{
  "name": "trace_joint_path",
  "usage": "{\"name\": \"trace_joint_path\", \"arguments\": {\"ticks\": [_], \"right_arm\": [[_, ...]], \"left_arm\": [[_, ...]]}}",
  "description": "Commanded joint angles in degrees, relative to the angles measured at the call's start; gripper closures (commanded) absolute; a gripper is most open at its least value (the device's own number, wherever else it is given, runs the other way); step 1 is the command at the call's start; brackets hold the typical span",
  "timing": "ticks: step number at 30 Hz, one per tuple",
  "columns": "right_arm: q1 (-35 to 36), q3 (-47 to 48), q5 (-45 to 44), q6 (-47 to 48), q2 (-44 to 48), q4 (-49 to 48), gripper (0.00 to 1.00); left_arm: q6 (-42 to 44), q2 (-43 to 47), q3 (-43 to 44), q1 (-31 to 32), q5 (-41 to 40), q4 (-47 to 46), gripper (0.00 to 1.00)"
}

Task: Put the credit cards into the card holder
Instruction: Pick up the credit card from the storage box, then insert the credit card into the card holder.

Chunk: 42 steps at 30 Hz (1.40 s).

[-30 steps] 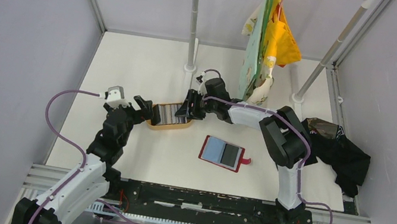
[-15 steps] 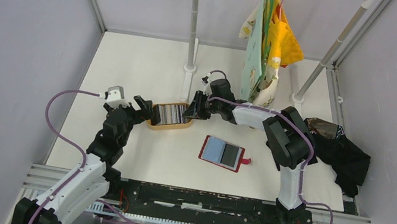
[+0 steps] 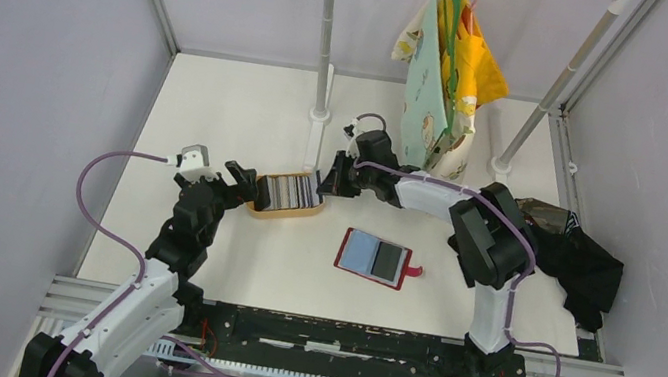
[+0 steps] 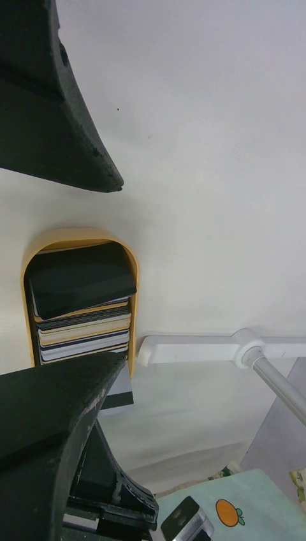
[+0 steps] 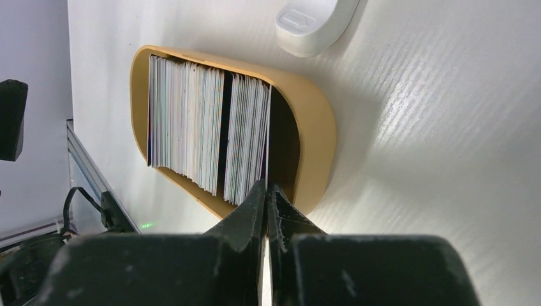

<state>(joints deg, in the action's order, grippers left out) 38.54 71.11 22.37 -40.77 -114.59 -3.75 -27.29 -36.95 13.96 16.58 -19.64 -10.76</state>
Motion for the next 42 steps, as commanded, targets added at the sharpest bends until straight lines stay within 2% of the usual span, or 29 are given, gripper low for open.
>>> {"name": "trace_joint_path", "arguments": {"ticks": [1, 10, 15, 18, 20, 24, 29, 32, 34, 38, 42], "right_arm": [[-0.29, 0.7, -5.53, 5.73, 5.01, 1.1, 0.97], [-0.33, -0.42, -6.74, 11.47, 9.72, 0.46, 1.0], [-0.31, -3.61, -4.95, 16.57, 14.95, -1.85, 1.0], [-0.45, -7.59, 1.17, 22.47, 19.3, -5.16, 1.0], [-0.44, -10.44, 7.01, 30.75, 22.83, -6.6, 1.0], [-2.11, -15.39, 18.17, 43.71, 29.4, -4.05, 1.0], [-6.22, -21.57, 32.54, 53.91, 36.42, 0.95, 1.0], [-8.0, -26.68, 35.17, 59.38, 41.6, 3.04, 1.0], [-9.66, -29.61, 38.4, 60.32, 44.68, 2.08, 1.0], [-12.49, -32.4, 44.73, 56.1, 49.06, -3.91, 1.0], [-13.57, -36.01, 47.95, 49.05, 51.37, -13.49, 1.0]], "left_arm": [[-0.31, 0.52, 0.37, -0.23, -1.81, -1.45, 0.0], [0.33, 1.71, 0.45, -0.21, -1.06, -0.66, 0.0], [-0.06, 4.23, 1.35, -0.31, 4.27, 0.89, 0.0], [-0.77, 6.24, 1.93, -0.28, 11.07, 1.03, 0.0], [-1.98, 8.04, 1.85, -0.26, 15.05, 0.9, 0.0], [-6.01, 13.64, -0.93, -0.21, 25.35, -2.66, 0.0], [-9.52, 20.5, -3.29, -0.26, 34.82, -6.47, 0.0], [-11.11, 23.58, -4.39, -0.21, 39.16, -8.53, 0.0], [-12.57, 24.77, -5.4, -0.04, 42.21, -11.48, 0.01], [-14.0, 25.42, -7.45, 1.63, 46.12, -17.55, 0.03], [-12.61, 26.61, -10.52, 6.52, 44.51, -24.63, 0.03]]}}
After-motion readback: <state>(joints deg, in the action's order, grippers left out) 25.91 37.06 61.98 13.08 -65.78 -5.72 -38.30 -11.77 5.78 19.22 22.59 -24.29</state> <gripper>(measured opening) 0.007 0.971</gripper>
